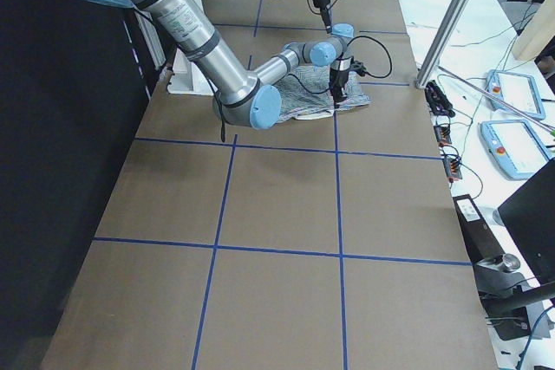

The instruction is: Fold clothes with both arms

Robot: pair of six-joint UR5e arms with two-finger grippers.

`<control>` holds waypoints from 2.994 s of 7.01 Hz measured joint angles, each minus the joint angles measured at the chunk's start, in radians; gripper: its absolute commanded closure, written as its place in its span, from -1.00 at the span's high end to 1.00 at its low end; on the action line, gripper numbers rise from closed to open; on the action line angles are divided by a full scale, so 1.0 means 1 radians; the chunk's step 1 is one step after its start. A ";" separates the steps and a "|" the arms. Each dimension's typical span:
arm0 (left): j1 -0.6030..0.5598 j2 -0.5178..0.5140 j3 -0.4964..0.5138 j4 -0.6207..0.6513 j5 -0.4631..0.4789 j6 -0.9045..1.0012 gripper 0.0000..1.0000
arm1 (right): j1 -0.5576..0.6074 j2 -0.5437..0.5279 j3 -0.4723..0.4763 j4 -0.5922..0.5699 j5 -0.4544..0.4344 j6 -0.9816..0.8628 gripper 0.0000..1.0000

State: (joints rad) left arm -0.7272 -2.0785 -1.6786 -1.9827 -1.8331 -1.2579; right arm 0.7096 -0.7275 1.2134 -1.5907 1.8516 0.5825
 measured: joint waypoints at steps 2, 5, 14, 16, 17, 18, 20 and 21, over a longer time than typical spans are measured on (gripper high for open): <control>0.000 0.000 0.000 -0.001 0.000 0.000 1.00 | 0.010 -0.035 0.000 0.055 -0.002 -0.001 1.00; -0.001 -0.001 -0.001 -0.001 0.000 0.000 1.00 | 0.060 -0.055 -0.011 0.068 -0.003 -0.069 1.00; -0.003 -0.017 -0.041 0.001 0.001 -0.011 1.00 | 0.070 0.001 -0.031 0.085 0.120 -0.055 1.00; -0.003 -0.018 -0.045 0.002 0.001 -0.012 1.00 | 0.070 -0.018 -0.031 0.081 0.120 -0.056 1.00; -0.003 -0.018 -0.045 0.001 0.001 -0.012 1.00 | 0.071 -0.030 -0.031 0.081 0.117 -0.060 1.00; -0.003 -0.018 -0.045 0.001 0.001 -0.012 1.00 | 0.072 -0.044 -0.031 0.082 0.114 -0.064 1.00; -0.002 -0.018 -0.046 0.001 0.001 -0.011 1.00 | 0.089 -0.063 -0.030 0.084 0.114 -0.079 1.00; -0.002 -0.018 -0.046 0.001 0.000 -0.011 1.00 | 0.105 -0.065 -0.027 0.083 0.120 -0.092 1.00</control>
State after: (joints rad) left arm -0.7295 -2.0970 -1.7242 -1.9819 -1.8329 -1.2687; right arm 0.8143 -0.7921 1.1862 -1.5075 1.9716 0.4902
